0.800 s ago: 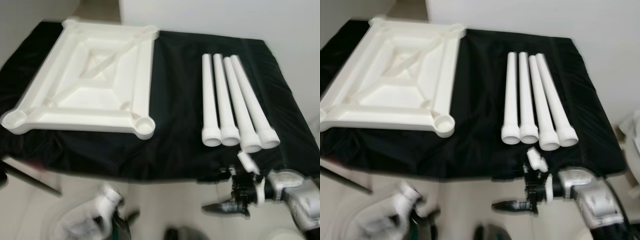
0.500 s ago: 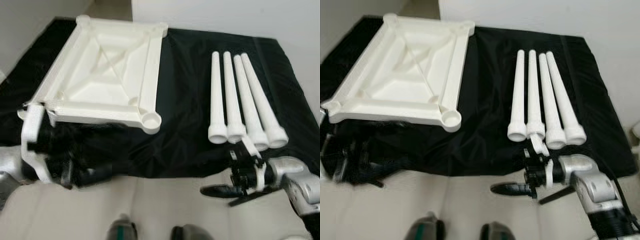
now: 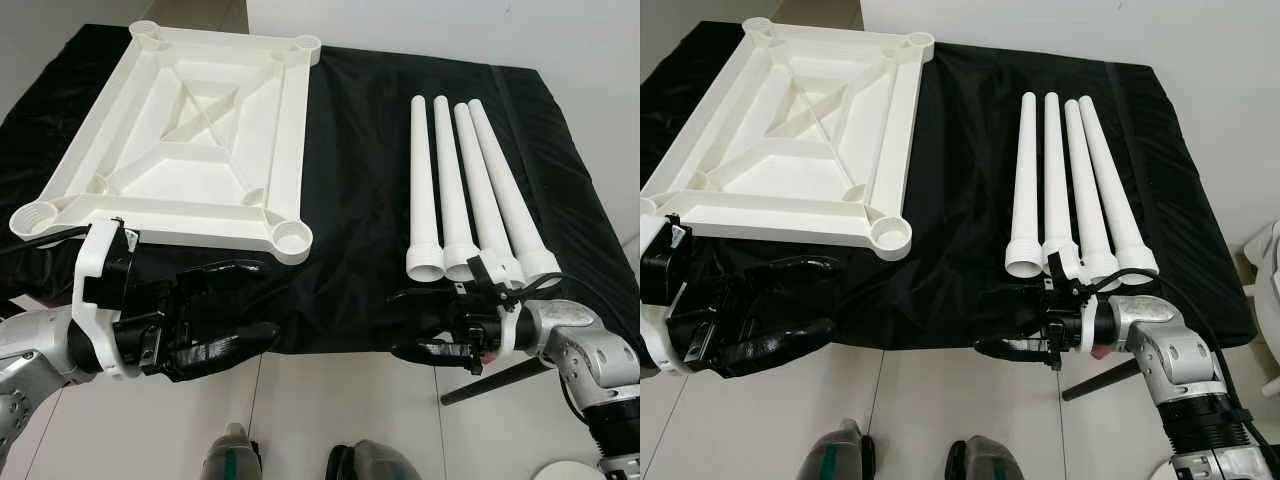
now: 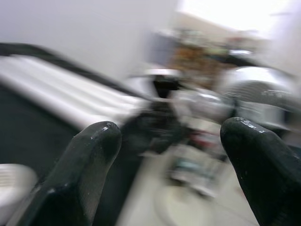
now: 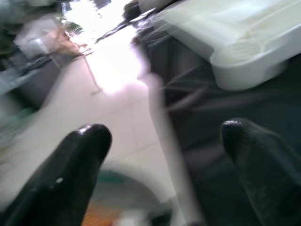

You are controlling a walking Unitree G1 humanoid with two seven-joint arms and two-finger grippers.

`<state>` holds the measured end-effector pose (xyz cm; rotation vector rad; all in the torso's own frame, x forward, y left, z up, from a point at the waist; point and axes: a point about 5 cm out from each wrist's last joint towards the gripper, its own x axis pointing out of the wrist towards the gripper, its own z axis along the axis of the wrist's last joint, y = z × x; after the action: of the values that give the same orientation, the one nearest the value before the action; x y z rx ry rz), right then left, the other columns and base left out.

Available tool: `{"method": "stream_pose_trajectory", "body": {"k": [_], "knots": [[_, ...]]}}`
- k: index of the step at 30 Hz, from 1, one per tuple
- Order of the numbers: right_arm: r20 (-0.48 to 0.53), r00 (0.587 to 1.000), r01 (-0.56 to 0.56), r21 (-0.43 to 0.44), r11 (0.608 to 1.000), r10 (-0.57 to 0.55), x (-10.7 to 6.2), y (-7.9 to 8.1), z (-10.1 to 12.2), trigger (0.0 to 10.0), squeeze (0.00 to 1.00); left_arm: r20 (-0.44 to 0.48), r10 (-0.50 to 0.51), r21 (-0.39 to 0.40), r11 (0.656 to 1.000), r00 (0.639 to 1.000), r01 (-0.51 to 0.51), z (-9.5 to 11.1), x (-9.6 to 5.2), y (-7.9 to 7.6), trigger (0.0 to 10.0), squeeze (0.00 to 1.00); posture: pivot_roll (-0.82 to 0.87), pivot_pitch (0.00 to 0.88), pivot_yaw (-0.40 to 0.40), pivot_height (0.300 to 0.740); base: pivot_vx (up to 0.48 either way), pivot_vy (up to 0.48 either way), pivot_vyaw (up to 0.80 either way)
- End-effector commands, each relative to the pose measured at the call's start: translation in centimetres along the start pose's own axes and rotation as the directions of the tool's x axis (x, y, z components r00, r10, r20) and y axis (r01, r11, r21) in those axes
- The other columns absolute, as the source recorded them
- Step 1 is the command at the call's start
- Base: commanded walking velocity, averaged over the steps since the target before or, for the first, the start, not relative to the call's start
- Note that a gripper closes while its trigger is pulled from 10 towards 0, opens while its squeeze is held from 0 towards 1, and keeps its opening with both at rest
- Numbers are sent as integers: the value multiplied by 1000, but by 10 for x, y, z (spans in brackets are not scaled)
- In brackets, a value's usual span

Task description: Building children table

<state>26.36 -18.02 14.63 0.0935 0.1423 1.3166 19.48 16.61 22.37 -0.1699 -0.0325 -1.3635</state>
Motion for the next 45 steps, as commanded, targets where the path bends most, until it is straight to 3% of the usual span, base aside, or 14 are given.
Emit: {"method": "stream_pose_trajectory", "body": {"k": [1,3,6,10,13,14,17,19,23,25,30,34,41,45], "knots": [[65,987,146,-21,989,-145,3,-13,5,10000,0,-13,176,24,984,984,-176,-4,-1,20,10000,0,72,51,-25,740,0,0,0],[65,987,146,-21,989,-145,3,-13,5,10000,0,-13,176,24,984,984,-176,-4,-1,20,10000,0,72,51,-25,740,0,0,0],[205,920,339,13,941,-334,20,-32,15,10000,0,37,414,43,909,909,-415,-8,7,58,10000,0,64,45,-30,740,0,0,0],[249,893,380,29,924,-375,25,-37,20,10000,0,65,476,30,877,877,-479,-6,9,69,10000,0,64,45,-30,740,0,0,0],[359,774,538,61,841,-521,37,-52,40,10000,0,95,617,18,784,781,-621,-3,17,98,10000,0,56,39,-35,740,0,0,0],[359,774,538,61,841,-521,37,-52,40,10000,0,95,617,18,784,781,-621,-3,17,98,10000,0,56,39,-35,740,0,0,0],[379,665,657,112,745,-643,43,-66,49,10000,0,102,705,-28,707,702,-707,0,23,118,10000,0,44,36,-40,740,0,0,0],[379,665,657,112,745,-643,43,-66,49,10000,0,102,705,-28,707,702,-707,0,23,118,10000,0,44,36,-40,740,0,0,0],[376,508,800,128,586,-775,40,-80,53,10000,0,65,813,-72,582,579,-810,-1,30,146,10000,0,30,32,-40,740,0,0,0],[381,481,827,101,552,-790,39,-81,54,10000,0,75,848,-67,529,524,-846,-1,28,153,10000,0,29,24,-36,740,0,0,0],[390,447,865,40,500,-805,38,-80,53,10000,0,106,891,-54,449,442,-892,-1,24,158,10000,0,29,10,-27,740,0,0,0],[399,388,903,15,429,-831,43,-75,49,10000,0,150,929,-61,349,337,-935,-2,18,155,10000,0,37,0,-26,740,0,0,0],[399,282,944,49,327,-872,45,-74,44,10000,0,183,953,7,246,243,-969,-10,13,146,10000,0,57,0,-42,740,0,0,0],[365,260,955,42,295,-894,54,-79,41,10000,0,188,957,45,217,221,-975,-13,12,149,10000,0,50,0,-42,740,0,0,0]]}}
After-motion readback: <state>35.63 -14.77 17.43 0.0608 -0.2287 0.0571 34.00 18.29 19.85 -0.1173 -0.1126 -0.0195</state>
